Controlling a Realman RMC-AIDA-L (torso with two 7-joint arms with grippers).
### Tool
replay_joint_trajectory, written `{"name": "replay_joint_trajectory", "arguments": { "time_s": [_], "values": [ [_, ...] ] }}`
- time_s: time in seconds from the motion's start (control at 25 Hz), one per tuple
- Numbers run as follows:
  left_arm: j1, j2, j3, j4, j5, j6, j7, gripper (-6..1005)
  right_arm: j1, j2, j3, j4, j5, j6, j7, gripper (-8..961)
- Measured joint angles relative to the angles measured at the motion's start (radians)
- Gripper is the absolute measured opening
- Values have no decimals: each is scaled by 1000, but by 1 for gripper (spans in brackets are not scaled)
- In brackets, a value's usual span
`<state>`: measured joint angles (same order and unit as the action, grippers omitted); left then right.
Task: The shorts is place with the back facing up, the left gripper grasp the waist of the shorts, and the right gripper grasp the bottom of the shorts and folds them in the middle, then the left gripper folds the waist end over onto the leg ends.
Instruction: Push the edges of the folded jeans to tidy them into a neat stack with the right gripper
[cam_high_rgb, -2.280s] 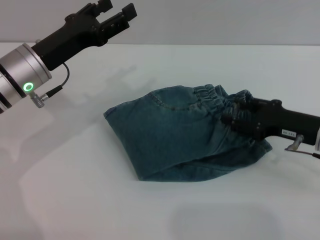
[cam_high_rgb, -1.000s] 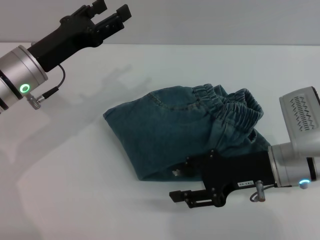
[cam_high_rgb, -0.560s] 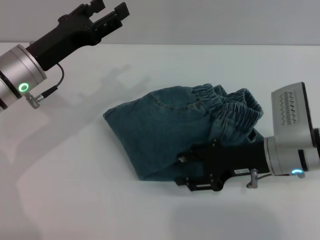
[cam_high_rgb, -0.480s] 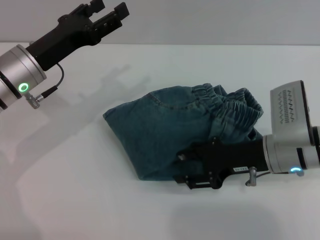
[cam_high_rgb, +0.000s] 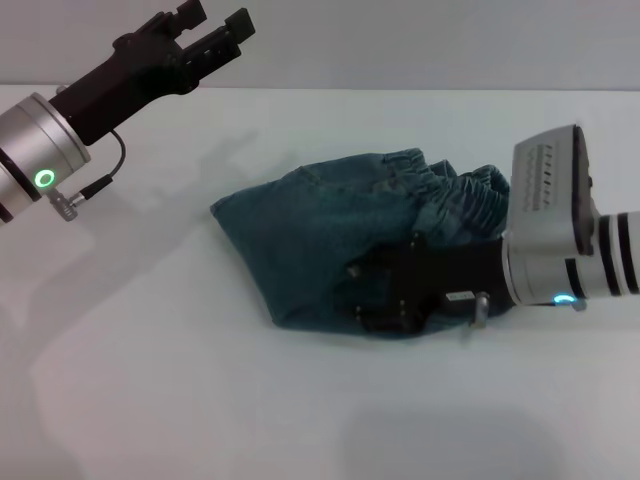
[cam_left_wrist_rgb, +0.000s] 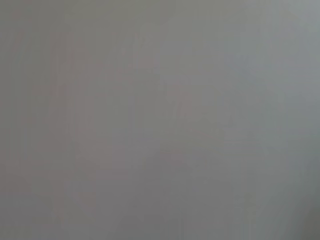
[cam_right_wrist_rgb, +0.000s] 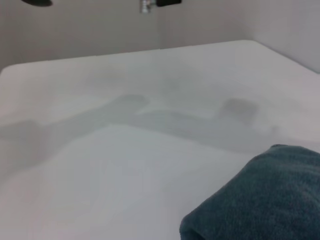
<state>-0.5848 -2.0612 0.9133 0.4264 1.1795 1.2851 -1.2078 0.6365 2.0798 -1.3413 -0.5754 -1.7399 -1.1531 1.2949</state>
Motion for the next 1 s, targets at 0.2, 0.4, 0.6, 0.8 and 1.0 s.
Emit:
{"name": "replay_joint_trajectory", "arguments": {
  "time_s": [0.2, 0.4, 0.6, 0.8, 1.0],
  "values": [
    [0, 0, -1, 0, 0, -9, 2, 844, 20, 3, -10, 4, 19, 78, -3, 567],
    [0, 0, -1, 0, 0, -14, 3, 844, 28, 5, -30, 7, 97, 159, -22, 568],
    [-3, 0, -1, 1, 0, -22, 11, 845, 18, 4, -36, 10, 184, 158, -75, 568],
    [-4, 0, -1, 2, 0, -26, 14, 845, 4, -4, -77, 10, 179, 61, -76, 567],
    [0, 0, -2, 7, 0, -35, 14, 846, -72, -9, -72, -50, 178, -79, -78, 567]
  ]
}}
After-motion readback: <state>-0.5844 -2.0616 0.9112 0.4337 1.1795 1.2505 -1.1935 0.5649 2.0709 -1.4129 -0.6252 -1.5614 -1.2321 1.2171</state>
